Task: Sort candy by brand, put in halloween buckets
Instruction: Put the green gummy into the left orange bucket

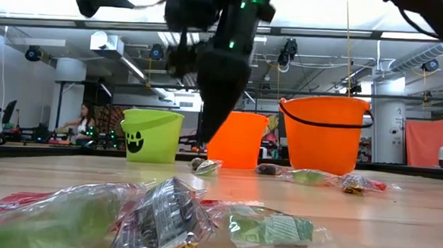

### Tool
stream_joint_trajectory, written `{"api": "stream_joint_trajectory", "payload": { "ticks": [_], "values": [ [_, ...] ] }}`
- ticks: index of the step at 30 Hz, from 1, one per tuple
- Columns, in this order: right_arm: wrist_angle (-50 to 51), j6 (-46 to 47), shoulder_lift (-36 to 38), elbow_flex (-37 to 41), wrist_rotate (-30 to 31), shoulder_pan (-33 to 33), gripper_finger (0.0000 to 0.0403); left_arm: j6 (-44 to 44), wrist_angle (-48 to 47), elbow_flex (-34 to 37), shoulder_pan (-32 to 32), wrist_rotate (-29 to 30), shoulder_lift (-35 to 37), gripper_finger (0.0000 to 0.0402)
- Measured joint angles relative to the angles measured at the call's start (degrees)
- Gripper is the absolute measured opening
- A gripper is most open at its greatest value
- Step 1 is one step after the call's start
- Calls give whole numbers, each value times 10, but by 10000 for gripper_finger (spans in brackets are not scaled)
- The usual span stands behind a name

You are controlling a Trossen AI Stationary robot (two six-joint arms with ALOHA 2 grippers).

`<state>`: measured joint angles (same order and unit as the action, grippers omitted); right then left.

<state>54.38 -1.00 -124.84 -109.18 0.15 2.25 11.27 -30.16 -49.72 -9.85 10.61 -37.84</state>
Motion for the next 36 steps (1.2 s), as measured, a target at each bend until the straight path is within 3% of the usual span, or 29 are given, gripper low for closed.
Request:
{"api": "stream_joint_trajectory", "payload": {
  "ticks": [11, 15, 21, 25, 29, 33, 36],
  "values": [
    [-8, 26, -46, 0, 0, -5, 179, 0, 0, 0, 0, 3, -1, 112],
    [-13, 29, -51, 0, 2, -6, 130, 0, -4, 0, 0, 17, -4, 112],
    [-22, 39, -46, -1, -1, -7, 23, -2, -16, 3, 0, 24, -9, 112],
    [-20, 67, -16, -28, -13, -12, 14, 6, -42, 4, 0, 25, -16, 112],
    [-13, 121, 61, -76, -18, -32, 13, 56, -93, 7, 0, 26, -28, 111],
    [10, 169, 127, -102, -18, -78, 13, 104, -144, 32, 0, 23, -48, 105],
    [14, 195, 163, -104, -22, -132, 13, 102, -139, 69, 0, -20, -62, 100]
  ]
}}
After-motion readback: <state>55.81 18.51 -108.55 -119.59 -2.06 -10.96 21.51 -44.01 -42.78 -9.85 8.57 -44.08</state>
